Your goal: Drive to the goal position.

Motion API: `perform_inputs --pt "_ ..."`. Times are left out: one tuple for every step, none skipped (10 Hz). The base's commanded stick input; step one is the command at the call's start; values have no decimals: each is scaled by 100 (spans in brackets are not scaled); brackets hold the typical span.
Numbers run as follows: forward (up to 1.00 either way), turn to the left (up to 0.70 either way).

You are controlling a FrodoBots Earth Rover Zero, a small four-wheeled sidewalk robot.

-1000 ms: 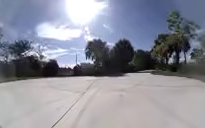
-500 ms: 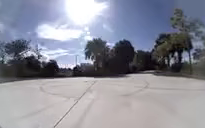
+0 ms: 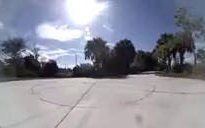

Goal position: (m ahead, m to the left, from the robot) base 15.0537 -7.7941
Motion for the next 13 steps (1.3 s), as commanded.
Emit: perform_inputs --pt "85 0" --pt "85 0" --pt "85 0" --pt "85 0" --pt "85 0" --pt "85 0" --pt "85 0" --pt "85 0" --pt "85 0" --pt "85 0" --pt "85 0" --pt "85 0" --pt "85 0"
